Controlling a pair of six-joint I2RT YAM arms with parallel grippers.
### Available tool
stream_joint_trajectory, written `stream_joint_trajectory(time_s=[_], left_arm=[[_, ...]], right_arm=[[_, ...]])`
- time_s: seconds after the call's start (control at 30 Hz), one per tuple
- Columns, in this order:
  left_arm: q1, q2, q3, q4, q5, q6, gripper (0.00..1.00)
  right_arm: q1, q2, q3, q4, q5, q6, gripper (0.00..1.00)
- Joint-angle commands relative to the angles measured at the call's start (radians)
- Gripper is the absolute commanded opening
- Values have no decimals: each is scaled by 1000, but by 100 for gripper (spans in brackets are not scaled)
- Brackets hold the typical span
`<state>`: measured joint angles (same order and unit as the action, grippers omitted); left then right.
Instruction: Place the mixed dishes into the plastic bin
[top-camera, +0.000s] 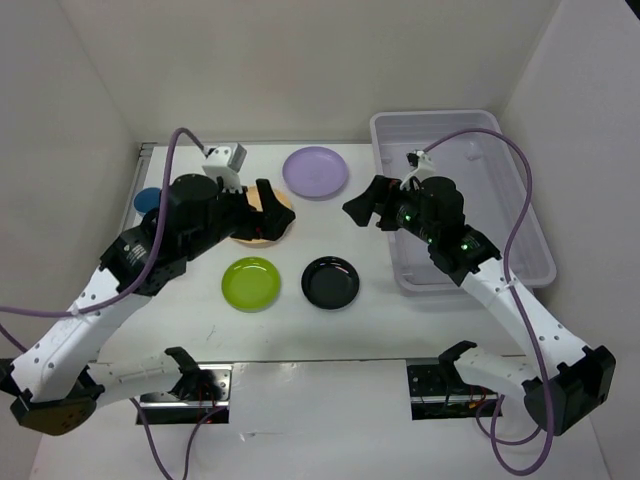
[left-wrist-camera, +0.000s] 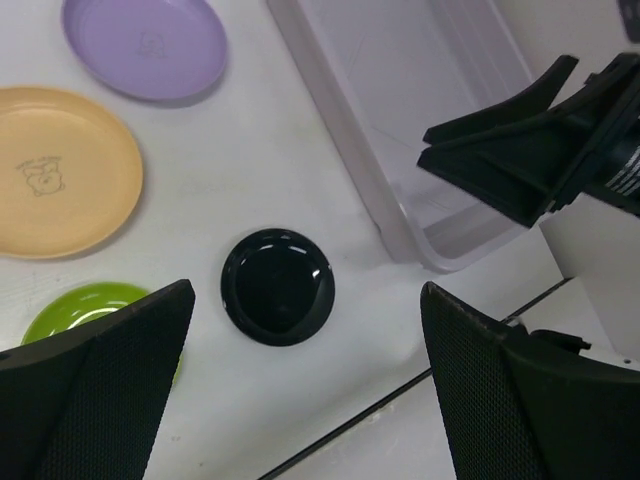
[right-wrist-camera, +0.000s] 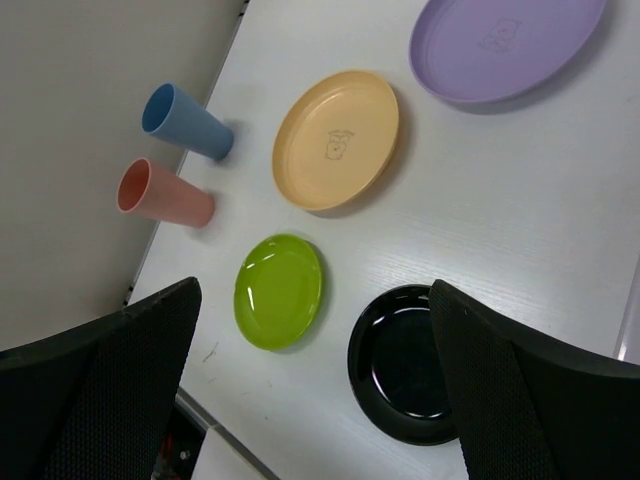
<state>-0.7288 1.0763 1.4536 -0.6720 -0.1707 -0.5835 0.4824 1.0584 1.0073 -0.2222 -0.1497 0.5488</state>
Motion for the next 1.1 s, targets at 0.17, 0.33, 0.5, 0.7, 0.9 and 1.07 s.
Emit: stream_joint_trajectory(time_s=[0.17, 0.33, 0.5, 0.7, 0.9, 1.07], left_arm=[[16, -421, -387, 386, 19, 53, 79], [16, -343, -253, 173, -82, 96, 16], [16, -25, -79, -44, -70, 68, 84], [37, 28, -150, 28, 111, 155, 63], [55, 74, -177, -5, 79, 143, 53], [104, 24, -220, 48, 119, 143, 61]], right_arm=[[41, 87, -3, 47, -53, -23, 99], [84, 152, -3, 89, -50, -13, 97], [160, 201, 23, 63, 64, -23, 80], [238, 394, 125, -110, 294, -1, 86], [263, 544, 143, -135, 444, 55, 88], [263, 705, 223, -196, 502, 43, 89]])
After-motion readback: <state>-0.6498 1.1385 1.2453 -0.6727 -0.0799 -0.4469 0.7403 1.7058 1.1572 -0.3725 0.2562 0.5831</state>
